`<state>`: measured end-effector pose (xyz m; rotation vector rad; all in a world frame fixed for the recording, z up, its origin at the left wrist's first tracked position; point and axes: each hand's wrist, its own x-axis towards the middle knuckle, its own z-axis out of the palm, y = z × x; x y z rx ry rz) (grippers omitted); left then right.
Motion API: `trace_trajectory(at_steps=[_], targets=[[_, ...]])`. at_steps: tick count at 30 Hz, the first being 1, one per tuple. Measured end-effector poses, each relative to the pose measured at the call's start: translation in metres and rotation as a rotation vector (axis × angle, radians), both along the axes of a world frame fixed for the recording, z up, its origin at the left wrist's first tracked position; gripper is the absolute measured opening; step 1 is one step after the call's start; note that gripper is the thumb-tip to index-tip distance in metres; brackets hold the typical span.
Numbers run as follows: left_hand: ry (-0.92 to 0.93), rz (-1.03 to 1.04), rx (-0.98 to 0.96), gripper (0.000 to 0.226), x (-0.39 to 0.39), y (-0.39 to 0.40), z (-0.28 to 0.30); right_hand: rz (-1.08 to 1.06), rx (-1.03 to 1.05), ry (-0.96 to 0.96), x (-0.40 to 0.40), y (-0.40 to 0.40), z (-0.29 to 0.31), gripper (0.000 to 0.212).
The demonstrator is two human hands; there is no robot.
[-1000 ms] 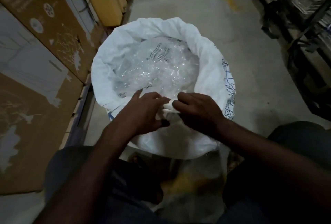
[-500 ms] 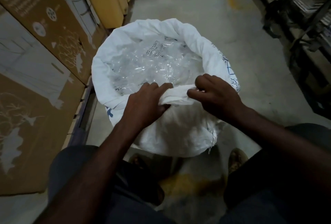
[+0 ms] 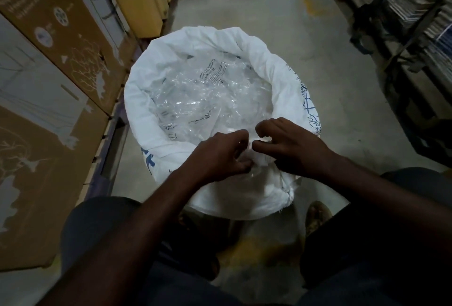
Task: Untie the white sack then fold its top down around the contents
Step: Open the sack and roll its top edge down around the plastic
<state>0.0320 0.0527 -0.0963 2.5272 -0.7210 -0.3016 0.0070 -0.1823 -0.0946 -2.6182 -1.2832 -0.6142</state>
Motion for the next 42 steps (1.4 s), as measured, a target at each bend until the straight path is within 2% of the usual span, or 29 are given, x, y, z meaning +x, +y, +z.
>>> trace_trajectory(at_steps=[4, 6, 9, 11, 14, 17, 18, 21, 23, 26, 29, 32, 36, 37, 39, 42], targets=[[0.087, -0.076, 0.152, 0.062, -0.006, 0.002, -0.010, 0.024, -0.103, 0.222, -0.003, -0.002, 0.004, 0.062], [0.155, -0.125, 0.171, 0.052, -0.005, 0.005, -0.014, 0.021, -0.145, 0.226, -0.005, 0.000, 0.001, 0.061], [0.223, -0.103, 0.098, 0.028, -0.005, 0.002, -0.013, -0.007, -0.137, 0.190, -0.009, 0.004, -0.004, 0.053], [0.204, -0.055, 0.118, 0.033, -0.006, -0.005, -0.017, -0.059, -0.192, 0.281, -0.010, 0.007, -0.004, 0.065], [-0.067, 0.031, 0.254, 0.048, -0.018, -0.019, -0.028, -0.199, -0.287, 0.513, -0.010, 0.006, 0.001, 0.087], [-0.423, 0.026, 0.360, 0.046, -0.024, -0.023, -0.030, -0.308, -0.369, 0.510, -0.011, 0.002, 0.008, 0.097], [-0.496, 0.040, 0.380, 0.046, -0.021, -0.020, -0.027, -0.325, -0.362, 0.447, -0.010, 0.003, 0.008, 0.092], [-0.663, 0.140, 0.362, 0.044, -0.004, -0.007, -0.020, -0.367, -0.115, 0.185, -0.004, 0.009, 0.000, 0.049], [-0.725, 0.194, 0.322, 0.040, 0.002, -0.002, -0.014, -0.434, -0.062, 0.065, 0.002, 0.016, -0.006, 0.039], [-0.681, 0.268, 0.261, 0.045, -0.002, -0.001, -0.006, -0.489, -0.026, 0.097, 0.013, 0.029, -0.001, 0.037], [-0.590, 0.265, 0.227, 0.039, -0.006, -0.001, -0.009, -0.358, 0.015, 0.200, 0.021, 0.024, 0.006, 0.040], [-0.565, 0.239, 0.215, 0.047, -0.010, -0.006, -0.017, -0.145, -0.164, 0.294, 0.033, 0.001, 0.012, 0.059], [-0.608, 0.149, 0.264, 0.057, -0.016, -0.020, -0.028, -0.113, -0.498, 0.264, 0.077, -0.037, 0.023, 0.086], [-0.614, 0.140, 0.273, 0.057, -0.016, -0.022, -0.030, -0.093, -0.556, 0.260, 0.087, -0.045, 0.025, 0.086], [-0.627, 0.137, 0.266, 0.055, -0.011, -0.024, -0.033, -0.076, -0.629, 0.239, 0.102, -0.059, 0.025, 0.074], [-0.676, 0.183, 0.265, 0.053, 0.013, -0.027, -0.030, -0.307, -0.558, 0.177, 0.098, -0.073, 0.031, 0.040]])
